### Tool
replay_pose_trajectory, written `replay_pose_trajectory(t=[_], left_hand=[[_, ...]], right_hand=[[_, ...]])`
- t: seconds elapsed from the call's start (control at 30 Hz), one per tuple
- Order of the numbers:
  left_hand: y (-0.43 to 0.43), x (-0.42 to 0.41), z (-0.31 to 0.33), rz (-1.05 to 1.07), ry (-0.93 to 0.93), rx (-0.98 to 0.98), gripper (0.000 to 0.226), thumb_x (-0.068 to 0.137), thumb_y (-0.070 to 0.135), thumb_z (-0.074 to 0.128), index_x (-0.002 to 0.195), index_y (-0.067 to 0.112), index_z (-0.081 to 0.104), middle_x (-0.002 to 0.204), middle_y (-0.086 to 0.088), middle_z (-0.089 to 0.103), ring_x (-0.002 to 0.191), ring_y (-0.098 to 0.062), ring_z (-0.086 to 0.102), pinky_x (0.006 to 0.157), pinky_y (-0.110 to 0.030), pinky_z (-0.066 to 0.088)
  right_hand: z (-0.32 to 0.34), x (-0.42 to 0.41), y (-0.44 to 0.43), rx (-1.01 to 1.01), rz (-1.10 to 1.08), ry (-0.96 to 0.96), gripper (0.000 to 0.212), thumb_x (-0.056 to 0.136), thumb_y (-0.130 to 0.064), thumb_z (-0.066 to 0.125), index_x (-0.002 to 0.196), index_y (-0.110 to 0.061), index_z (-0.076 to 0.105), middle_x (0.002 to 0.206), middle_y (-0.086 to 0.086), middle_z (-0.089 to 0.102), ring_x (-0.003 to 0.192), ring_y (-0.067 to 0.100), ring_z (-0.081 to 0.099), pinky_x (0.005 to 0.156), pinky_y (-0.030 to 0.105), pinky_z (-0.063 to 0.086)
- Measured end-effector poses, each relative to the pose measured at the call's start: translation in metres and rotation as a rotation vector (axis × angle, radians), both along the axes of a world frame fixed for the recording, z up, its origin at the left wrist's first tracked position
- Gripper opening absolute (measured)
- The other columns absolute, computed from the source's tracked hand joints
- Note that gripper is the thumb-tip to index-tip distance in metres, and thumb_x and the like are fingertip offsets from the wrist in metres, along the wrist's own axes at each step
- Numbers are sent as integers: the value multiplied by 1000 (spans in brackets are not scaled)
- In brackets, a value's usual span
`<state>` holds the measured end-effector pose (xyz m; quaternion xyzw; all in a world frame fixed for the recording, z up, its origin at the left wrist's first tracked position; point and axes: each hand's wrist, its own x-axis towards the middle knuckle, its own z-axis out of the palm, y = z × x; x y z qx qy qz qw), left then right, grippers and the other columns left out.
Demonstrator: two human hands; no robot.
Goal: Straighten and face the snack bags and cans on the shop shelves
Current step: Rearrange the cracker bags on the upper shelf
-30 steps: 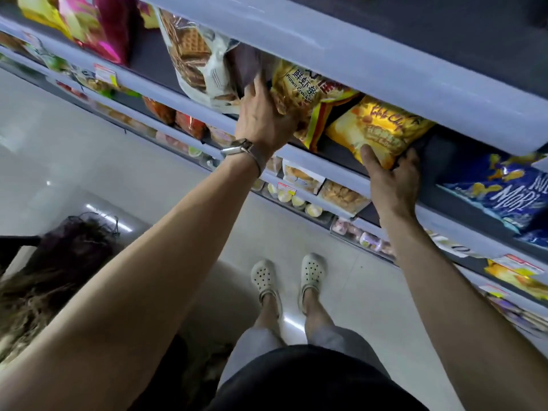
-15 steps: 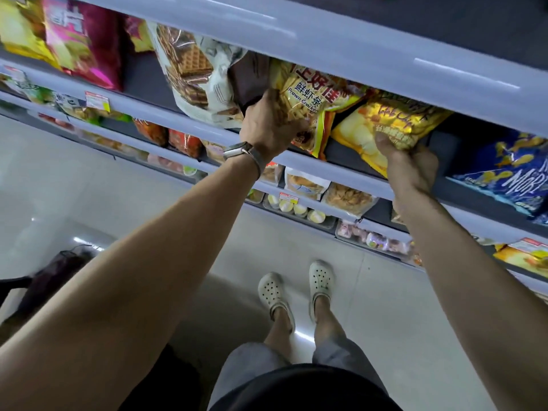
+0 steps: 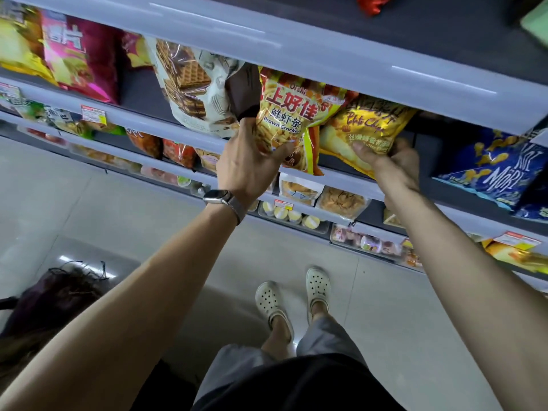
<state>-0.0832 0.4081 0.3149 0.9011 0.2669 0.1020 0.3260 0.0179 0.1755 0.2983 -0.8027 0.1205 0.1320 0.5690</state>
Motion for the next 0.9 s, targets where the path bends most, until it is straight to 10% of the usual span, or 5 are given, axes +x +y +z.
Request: replay_pose_trajectory(t=[0.23,0.57,0.9], left_hand=[[25,-59,1,55,5,-19,69,84,71,72,130,23,53,109,6,72,93,-19,69,68,-34,50],[54,-88,-2,53,-4,27,68,84,69,72,132,25,51,114,5,72,98,-22,69,69,-34,47],[11,-55,-3,-30,-46,-155,61,84,60,80,118,19,51,109,1,67,99,-22,66,78,-44,56]], right_hand=[[-4,-3,50,60,176,15,54,81,-27,91,126,-16,63,103,-12,74,89,-6,67,73,9,50],[-10,6,112,-9,256,-1,40,85,-30,87,120,-22,72,114,-6,77,108,16,70,103,40,55],[-9,-16,77,38,109,7,25,96,-23,71,120,-17,70,112,-5,75,113,17,68,96,31,53]])
